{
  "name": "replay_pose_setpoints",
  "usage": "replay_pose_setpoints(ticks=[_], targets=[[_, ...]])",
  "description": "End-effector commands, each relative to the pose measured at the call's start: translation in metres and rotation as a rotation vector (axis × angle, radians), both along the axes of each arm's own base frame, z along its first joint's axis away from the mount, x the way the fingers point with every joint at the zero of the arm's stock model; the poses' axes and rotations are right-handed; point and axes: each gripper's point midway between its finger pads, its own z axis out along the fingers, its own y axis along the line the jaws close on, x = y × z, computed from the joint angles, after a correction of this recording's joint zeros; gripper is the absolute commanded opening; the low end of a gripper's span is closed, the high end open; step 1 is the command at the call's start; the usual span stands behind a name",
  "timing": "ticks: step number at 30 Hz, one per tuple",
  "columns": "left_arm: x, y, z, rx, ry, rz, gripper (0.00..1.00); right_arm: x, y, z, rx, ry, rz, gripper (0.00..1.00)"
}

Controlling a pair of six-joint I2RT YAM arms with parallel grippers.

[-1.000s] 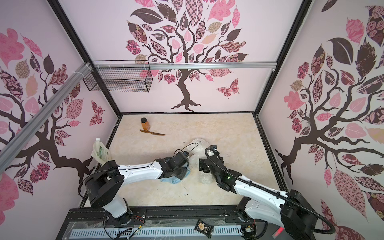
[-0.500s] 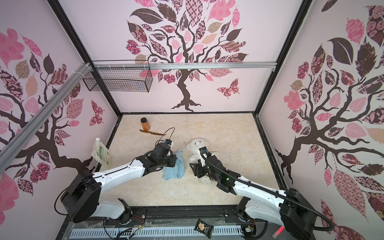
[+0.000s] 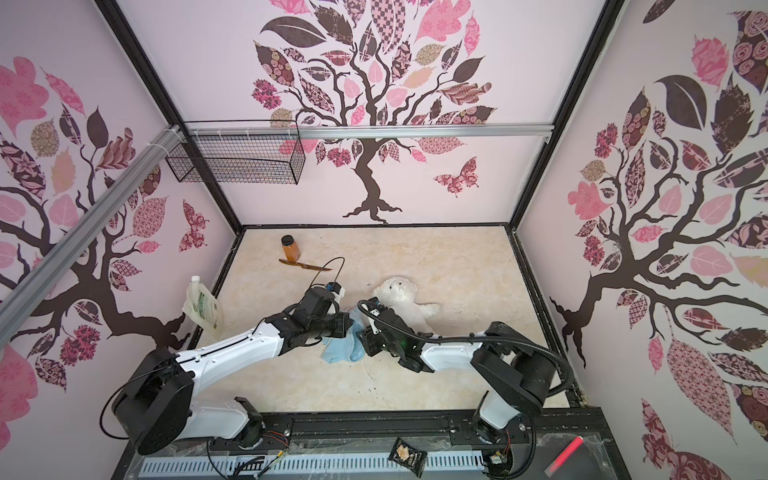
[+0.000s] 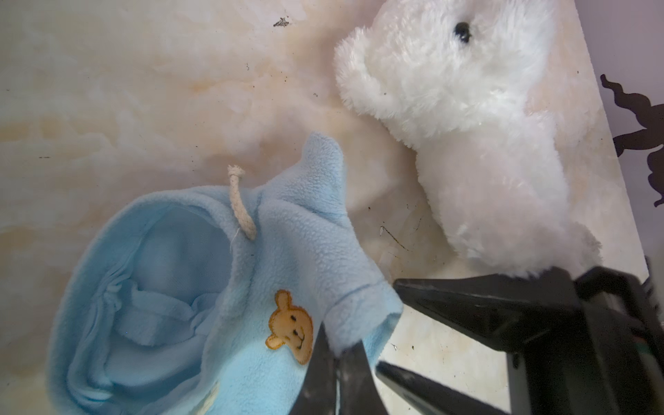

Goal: Dress the teddy bear

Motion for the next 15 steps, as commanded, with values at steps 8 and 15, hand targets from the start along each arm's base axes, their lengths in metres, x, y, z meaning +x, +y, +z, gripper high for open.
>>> replay_pose_setpoints(ticks=[8,15], targets=[[-0.01,0.027,-0.002,0.053,-0.017,0.06,0.2,0.014,0.011,0.023,0.103,0.037,-0.083,0.05],[-0.03,0.027,-0.006,-0.002,-0.017,0.044,0.45,0.007,0.011,0.045,0.243,0.142,-0.129,0.0]])
